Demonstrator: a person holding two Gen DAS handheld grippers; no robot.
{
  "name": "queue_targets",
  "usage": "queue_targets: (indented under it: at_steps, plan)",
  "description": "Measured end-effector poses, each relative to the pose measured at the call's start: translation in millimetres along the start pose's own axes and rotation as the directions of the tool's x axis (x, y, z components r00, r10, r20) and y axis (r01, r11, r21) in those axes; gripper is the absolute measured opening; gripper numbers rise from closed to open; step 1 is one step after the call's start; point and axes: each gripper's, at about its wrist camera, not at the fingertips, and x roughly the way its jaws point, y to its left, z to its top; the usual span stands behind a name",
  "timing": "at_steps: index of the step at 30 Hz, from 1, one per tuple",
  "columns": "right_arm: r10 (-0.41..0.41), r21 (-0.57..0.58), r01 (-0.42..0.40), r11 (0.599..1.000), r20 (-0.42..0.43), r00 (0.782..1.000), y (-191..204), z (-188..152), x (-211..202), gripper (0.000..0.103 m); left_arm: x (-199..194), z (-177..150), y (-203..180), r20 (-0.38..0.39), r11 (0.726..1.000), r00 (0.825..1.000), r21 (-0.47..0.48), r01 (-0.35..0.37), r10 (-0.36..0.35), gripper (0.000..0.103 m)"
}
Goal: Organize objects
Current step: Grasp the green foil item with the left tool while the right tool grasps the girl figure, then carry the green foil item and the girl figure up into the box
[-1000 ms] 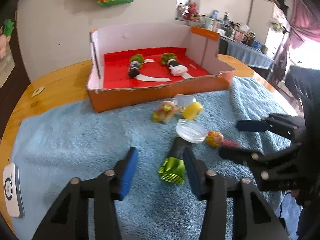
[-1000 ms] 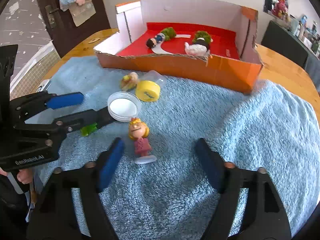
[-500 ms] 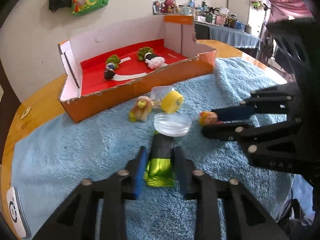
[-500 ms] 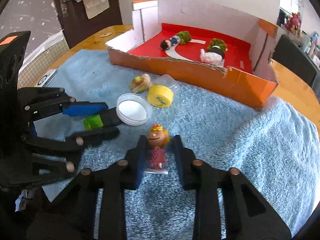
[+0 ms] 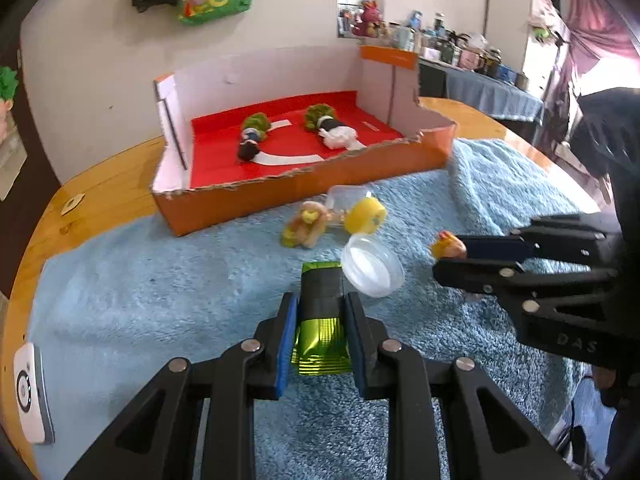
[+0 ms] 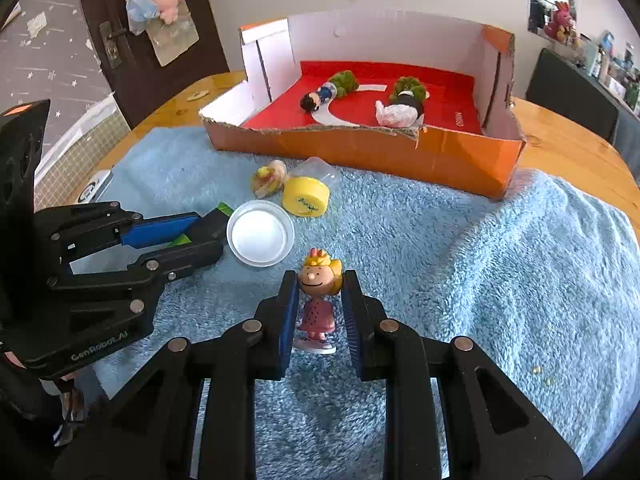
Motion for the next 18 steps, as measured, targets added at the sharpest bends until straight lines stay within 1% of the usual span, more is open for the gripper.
queue_targets:
  at_steps: [8, 18]
  plan:
    - [0.027, 0.055, -0.029, 0.998, 0.045, 0.999, -1.4, -2.6, -13.2, 0.021, -8.3, 0.9, 9.3, 0.030, 0.996, 1.000, -0.090, 0.007, -0.004, 0.025]
    - [0.044, 0.070, -0.050, 0.996, 0.084, 0.996, 0.0, 2.7, -25.3, 0.021, -17.0, 9.1, 13.4, 0.066, 0.993, 0.998, -0.119, 0.015, -0.007, 0.025]
